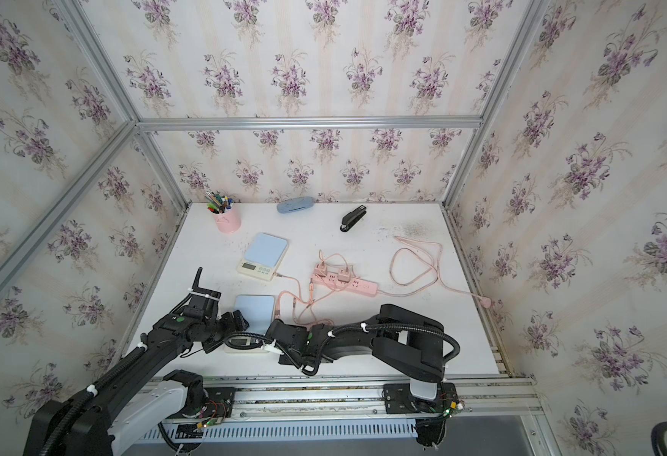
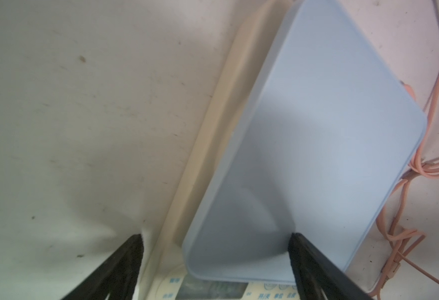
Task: Charge the electronic scale
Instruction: Insert the charging cable into the electronic scale.
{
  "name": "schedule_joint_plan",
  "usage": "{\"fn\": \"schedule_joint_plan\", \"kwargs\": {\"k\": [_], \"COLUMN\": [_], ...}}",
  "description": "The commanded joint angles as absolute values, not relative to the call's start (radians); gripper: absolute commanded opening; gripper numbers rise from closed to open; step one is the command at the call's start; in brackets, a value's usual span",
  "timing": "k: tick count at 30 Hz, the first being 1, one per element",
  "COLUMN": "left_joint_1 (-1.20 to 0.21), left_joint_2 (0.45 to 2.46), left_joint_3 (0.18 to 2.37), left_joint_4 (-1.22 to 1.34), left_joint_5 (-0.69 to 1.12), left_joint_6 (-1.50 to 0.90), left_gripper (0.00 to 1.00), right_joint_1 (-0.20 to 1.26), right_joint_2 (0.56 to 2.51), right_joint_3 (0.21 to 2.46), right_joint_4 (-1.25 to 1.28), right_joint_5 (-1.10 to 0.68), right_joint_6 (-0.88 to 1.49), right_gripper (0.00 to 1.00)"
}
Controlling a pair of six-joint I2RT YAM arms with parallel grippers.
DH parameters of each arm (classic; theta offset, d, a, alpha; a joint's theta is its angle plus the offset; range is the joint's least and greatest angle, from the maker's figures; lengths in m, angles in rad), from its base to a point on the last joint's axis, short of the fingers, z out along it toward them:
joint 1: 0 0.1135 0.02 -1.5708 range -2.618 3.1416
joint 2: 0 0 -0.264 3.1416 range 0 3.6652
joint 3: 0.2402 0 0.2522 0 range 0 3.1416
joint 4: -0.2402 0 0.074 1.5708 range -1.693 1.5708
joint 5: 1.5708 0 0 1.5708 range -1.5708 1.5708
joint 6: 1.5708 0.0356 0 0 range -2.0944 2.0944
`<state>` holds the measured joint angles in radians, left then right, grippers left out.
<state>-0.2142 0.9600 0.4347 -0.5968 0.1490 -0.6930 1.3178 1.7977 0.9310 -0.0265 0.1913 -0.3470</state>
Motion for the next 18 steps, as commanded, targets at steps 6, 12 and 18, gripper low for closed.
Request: {"fn": "schedule_joint_plan", "kwargs": {"k": [6,12,18], "left_joint_1": [-0.223,-0.227,-0.230], "left_joint_2": [0.962,0.963,0.963], "left_joint_3": [0.435,0.434,0.434], "left_joint_4": [-0.632,-0.632,-0.635], "left_joint_5": [0.117,0.121,0.124], "left_joint_6": [-0.714,-0.716,-0.721], "left_gripper": [0.88,0.87,0.87], "right_joint_1": [1.318,1.319,1.319], "right_joint_2": [1.789,1.806,1.812], "right_joint_3": [0.944,0.956,0.956], "right_joint_4": [-0.007,0.002,-0.001], "right_joint_5": [0.183,0.163,0.150], "right_joint_6": [-0.360,-0.375,-0.383], "right_gripper": [0.00,0.00,0.00]}}
